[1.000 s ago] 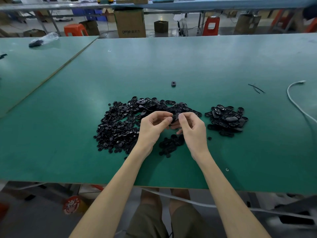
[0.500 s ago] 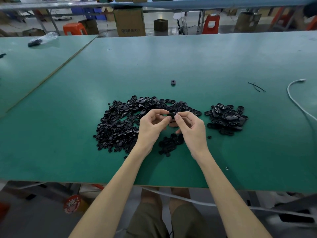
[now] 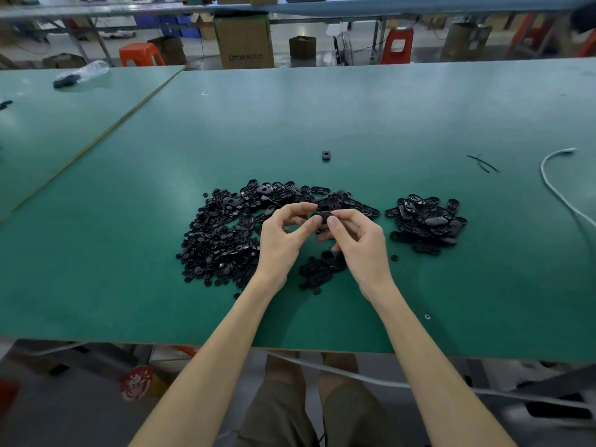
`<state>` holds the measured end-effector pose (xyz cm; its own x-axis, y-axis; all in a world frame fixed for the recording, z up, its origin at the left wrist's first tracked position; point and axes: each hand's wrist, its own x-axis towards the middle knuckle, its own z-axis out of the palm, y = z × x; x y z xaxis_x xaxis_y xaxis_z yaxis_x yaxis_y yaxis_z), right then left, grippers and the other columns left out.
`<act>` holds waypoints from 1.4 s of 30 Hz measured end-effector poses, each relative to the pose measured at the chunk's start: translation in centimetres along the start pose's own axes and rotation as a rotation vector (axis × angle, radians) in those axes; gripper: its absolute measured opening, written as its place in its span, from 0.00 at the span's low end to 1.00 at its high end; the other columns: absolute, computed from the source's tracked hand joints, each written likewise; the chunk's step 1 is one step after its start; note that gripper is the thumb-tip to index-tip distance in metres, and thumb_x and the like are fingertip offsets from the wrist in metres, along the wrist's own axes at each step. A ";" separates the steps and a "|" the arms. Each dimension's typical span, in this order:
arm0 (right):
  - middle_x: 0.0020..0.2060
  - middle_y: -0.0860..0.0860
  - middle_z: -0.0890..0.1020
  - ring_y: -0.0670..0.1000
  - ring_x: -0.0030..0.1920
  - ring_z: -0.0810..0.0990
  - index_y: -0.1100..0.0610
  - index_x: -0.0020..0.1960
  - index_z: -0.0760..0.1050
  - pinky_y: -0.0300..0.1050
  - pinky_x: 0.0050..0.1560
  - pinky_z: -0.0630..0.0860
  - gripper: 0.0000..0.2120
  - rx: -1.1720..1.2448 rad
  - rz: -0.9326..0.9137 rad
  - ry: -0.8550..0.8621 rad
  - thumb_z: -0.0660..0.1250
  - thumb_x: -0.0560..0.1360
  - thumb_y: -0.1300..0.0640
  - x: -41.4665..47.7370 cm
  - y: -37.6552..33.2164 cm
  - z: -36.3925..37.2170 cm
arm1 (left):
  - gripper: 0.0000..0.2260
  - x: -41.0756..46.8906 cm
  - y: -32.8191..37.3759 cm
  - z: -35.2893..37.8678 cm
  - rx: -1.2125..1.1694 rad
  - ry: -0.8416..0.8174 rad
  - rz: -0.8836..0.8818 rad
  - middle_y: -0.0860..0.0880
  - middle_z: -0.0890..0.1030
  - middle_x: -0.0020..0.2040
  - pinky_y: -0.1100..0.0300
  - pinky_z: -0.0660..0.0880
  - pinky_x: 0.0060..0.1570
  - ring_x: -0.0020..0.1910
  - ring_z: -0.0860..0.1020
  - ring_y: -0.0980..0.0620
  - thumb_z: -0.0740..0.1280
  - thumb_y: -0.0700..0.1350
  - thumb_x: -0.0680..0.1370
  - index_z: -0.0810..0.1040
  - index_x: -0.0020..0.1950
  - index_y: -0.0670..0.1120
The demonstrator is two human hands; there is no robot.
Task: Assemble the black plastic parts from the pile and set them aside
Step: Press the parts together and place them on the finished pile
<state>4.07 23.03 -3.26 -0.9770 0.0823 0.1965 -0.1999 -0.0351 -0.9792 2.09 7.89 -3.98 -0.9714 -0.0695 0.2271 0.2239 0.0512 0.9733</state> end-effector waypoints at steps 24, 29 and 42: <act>0.42 0.46 0.86 0.48 0.39 0.85 0.50 0.52 0.82 0.40 0.37 0.76 0.02 -0.089 -0.017 0.056 0.70 0.82 0.55 0.1 0.5 -0.2 | 0.07 -0.3 0.6 0.2 -0.131 -0.060 -0.020 0.49 0.88 0.48 0.70 0.75 0.42 0.43 0.83 0.57 0.74 0.40 0.78 0.87 0.56 0.45; 0.40 0.48 0.88 0.50 0.37 0.86 0.53 0.48 0.82 0.39 0.35 0.77 0.02 -0.065 0.012 0.030 0.74 0.79 0.56 0.0 0.3 -0.3 | 0.09 -0.3 0.5 0.0 -0.183 -0.018 -0.062 0.47 0.87 0.45 0.68 0.75 0.40 0.42 0.84 0.55 0.75 0.42 0.78 0.84 0.58 0.43; 0.35 0.51 0.86 0.49 0.31 0.82 0.56 0.42 0.81 0.42 0.39 0.79 0.09 -0.164 0.016 -0.026 0.77 0.77 0.53 -0.2 -0.1 0.0 | 0.07 -0.3 0.4 -0.1 -0.115 -0.001 -0.054 0.52 0.85 0.42 0.65 0.74 0.38 0.38 0.79 0.57 0.69 0.44 0.83 0.87 0.56 0.47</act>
<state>4.26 23.04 -3.21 -0.9821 0.0570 0.1797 -0.1713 0.1270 -0.9770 2.43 7.85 -3.68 -0.9823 -0.0678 0.1746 0.1791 -0.0677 0.9815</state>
